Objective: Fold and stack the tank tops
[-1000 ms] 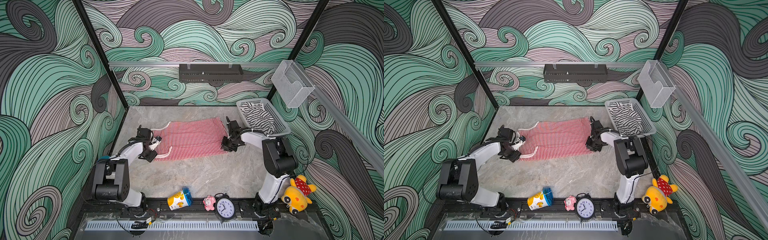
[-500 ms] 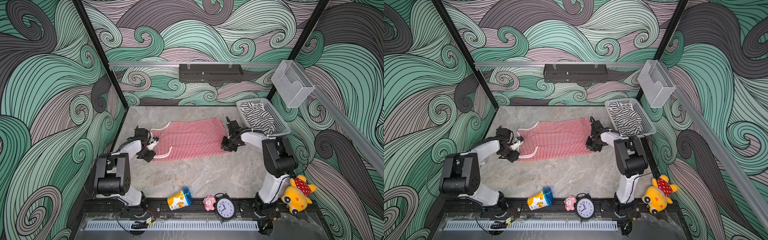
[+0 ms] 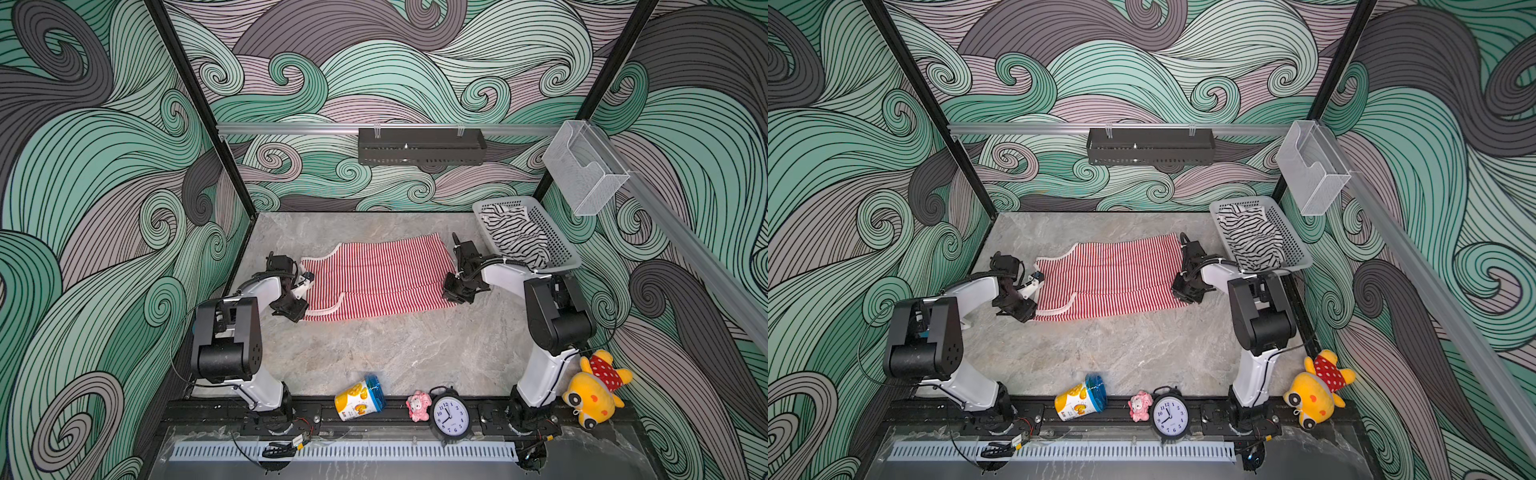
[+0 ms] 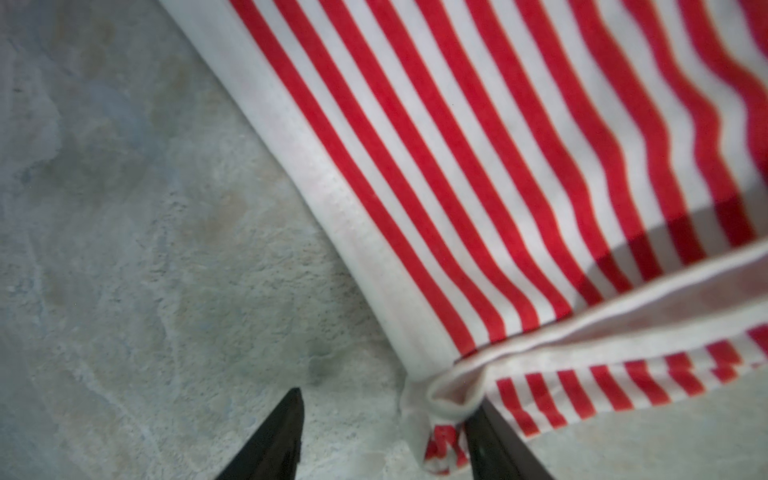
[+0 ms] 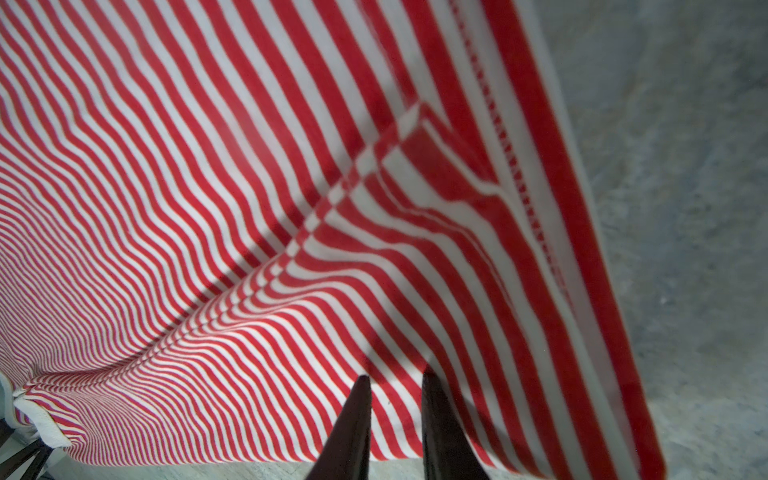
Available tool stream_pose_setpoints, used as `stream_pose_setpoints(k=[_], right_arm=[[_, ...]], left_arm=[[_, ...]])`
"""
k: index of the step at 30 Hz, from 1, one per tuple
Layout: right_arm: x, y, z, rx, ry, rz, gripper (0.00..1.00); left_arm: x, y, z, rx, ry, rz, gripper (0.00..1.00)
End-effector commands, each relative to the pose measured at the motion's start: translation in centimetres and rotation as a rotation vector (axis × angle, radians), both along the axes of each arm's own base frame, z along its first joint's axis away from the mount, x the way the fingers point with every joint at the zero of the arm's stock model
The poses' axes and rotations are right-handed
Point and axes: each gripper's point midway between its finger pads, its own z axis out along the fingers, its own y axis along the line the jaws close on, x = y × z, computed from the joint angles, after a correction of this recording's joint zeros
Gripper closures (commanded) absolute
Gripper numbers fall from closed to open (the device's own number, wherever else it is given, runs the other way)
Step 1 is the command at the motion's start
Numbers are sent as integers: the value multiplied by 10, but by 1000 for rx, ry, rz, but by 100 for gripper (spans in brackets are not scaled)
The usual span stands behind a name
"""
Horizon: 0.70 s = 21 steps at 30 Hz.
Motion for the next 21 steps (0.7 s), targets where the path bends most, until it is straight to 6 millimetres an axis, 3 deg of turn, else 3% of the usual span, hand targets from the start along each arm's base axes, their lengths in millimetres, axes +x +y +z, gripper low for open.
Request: stream_pose_setpoints(k=[1, 7, 21], right_arm=[[-18, -10, -27, -60, 83, -7, 77], [-36, -14, -33, -64, 105, -11, 77], [-103, -13, -33, -99, 153, 31, 76]], left_arm=[[-2, 7, -7, 29, 35, -15, 40], [-15, 11, -9, 66, 57, -46, 41], [-47, 19, -7, 131, 94, -119, 41]])
